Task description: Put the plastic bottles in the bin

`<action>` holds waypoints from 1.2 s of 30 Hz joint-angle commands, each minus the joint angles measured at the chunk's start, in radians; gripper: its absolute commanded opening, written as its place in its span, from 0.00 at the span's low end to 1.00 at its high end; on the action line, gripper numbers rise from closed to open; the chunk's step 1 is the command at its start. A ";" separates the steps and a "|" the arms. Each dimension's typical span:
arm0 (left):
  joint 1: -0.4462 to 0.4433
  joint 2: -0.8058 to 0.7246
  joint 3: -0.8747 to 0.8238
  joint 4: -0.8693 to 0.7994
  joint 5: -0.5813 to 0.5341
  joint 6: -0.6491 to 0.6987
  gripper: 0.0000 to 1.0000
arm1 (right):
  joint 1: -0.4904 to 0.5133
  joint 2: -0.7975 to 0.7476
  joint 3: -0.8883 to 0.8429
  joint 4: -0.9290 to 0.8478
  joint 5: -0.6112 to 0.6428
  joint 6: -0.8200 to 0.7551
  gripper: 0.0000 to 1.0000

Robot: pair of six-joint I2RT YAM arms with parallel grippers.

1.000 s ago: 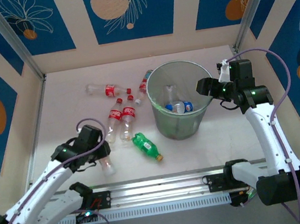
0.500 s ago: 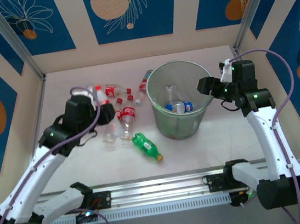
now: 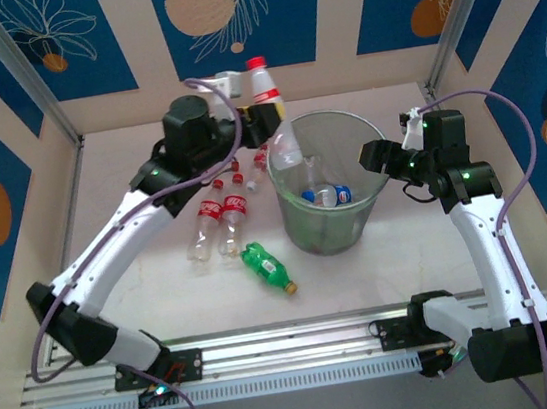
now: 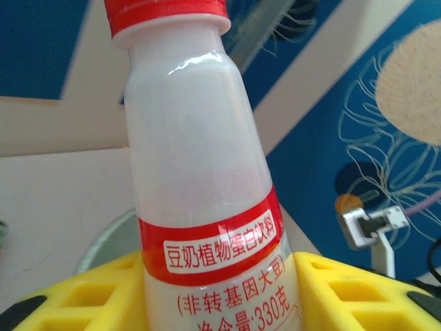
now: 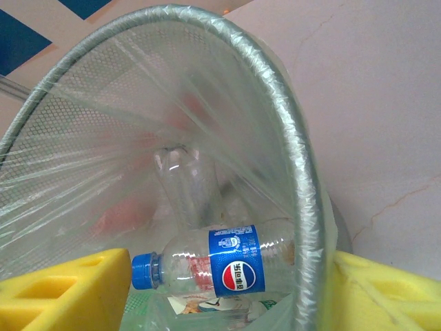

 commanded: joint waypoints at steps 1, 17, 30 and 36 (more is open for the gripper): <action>-0.073 0.068 0.107 0.007 0.011 0.070 0.48 | 0.002 0.001 0.022 -0.001 -0.030 0.000 0.71; -0.206 0.287 0.094 -0.057 0.030 0.072 0.52 | 0.004 0.016 0.026 -0.002 -0.022 -0.011 0.71; -0.212 0.308 0.076 -0.058 0.016 0.074 0.77 | 0.005 0.018 0.023 -0.004 -0.013 -0.015 0.71; -0.212 0.283 0.085 -0.063 -0.003 0.097 0.89 | 0.005 0.017 0.020 -0.004 -0.012 -0.016 0.71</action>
